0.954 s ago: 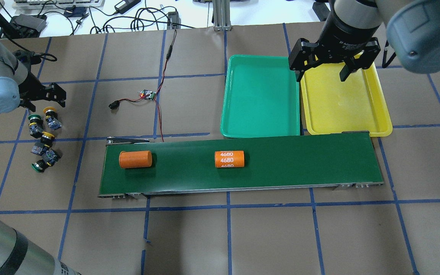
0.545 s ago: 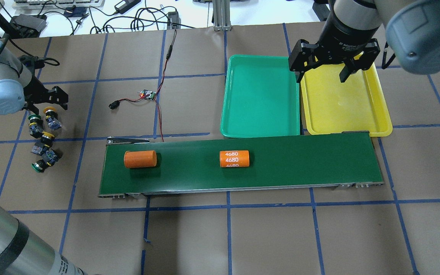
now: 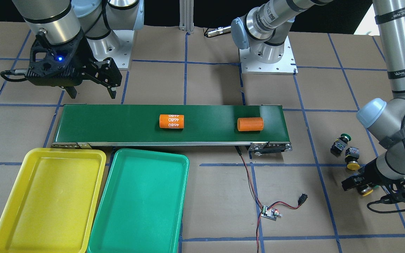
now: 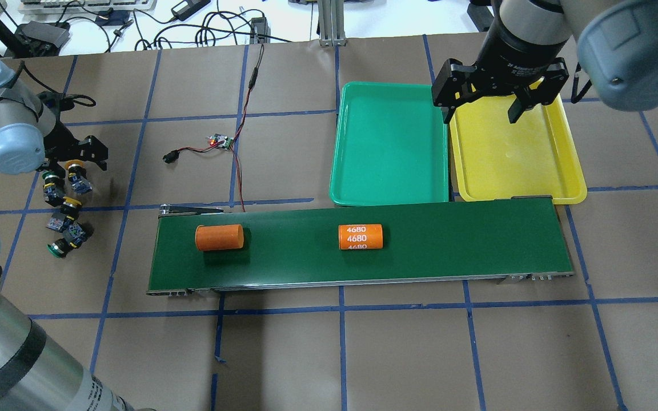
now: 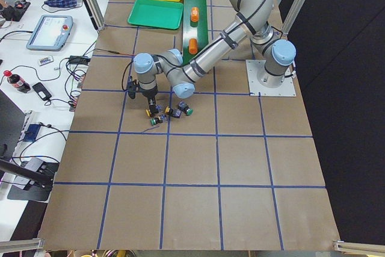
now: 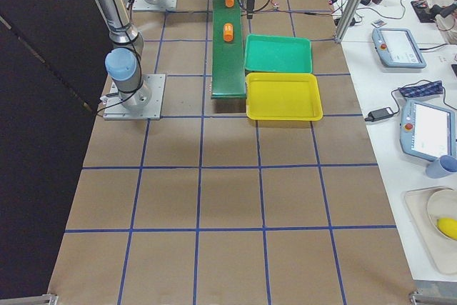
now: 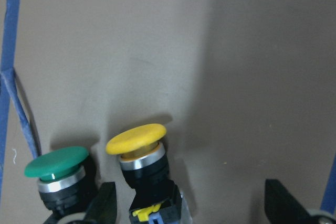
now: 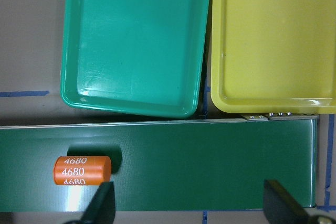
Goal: Sort buttons by color to trays
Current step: 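Move the left gripper back and grasp a yellow push-button switch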
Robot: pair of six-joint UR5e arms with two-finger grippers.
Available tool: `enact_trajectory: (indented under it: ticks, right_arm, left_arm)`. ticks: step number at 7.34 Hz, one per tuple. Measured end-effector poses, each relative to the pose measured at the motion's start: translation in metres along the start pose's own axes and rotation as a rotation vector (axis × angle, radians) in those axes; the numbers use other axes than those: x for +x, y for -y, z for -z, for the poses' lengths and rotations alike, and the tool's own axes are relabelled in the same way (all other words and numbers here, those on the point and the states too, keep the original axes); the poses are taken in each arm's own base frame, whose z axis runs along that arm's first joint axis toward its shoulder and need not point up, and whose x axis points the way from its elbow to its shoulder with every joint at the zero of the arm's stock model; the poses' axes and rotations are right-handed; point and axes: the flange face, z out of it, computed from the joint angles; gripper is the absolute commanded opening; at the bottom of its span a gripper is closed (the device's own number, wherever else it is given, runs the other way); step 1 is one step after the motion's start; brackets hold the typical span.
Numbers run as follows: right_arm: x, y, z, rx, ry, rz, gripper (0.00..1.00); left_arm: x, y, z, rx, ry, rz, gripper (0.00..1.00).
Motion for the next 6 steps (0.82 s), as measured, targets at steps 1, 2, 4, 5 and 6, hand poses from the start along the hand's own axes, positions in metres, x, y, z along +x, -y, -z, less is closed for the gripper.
enact_trajectory:
  ticks: [1, 2, 4, 5, 6]
  right_arm:
    - [0.0, 0.0, 0.0, 0.0, 0.0, 0.0, 1.0]
    - [0.0, 0.0, 0.0, 0.0, 0.0, 0.0, 1.0]
    - [0.0, 0.0, 0.0, 0.0, 0.0, 0.0, 1.0]
    - [0.0, 0.0, 0.0, 0.0, 0.0, 0.0, 1.0]
    - [0.0, 0.0, 0.0, 0.0, 0.0, 0.0, 1.0]
  left_arm:
    - [-0.0009, 0.0006, -0.0035, -0.007, 0.008, 0.001, 0.93]
    - [-0.0022, 0.0012, -0.0071, -0.015, 0.019, 0.003, 0.42]
    - [-0.0027, 0.0013, -0.0117, -0.024, 0.025, 0.004, 0.0]
    - [-0.003, 0.0012, -0.0101, -0.023, 0.024, 0.001, 0.0]
    - [-0.0029, 0.0007, -0.0027, -0.015, 0.023, -0.008, 0.0]
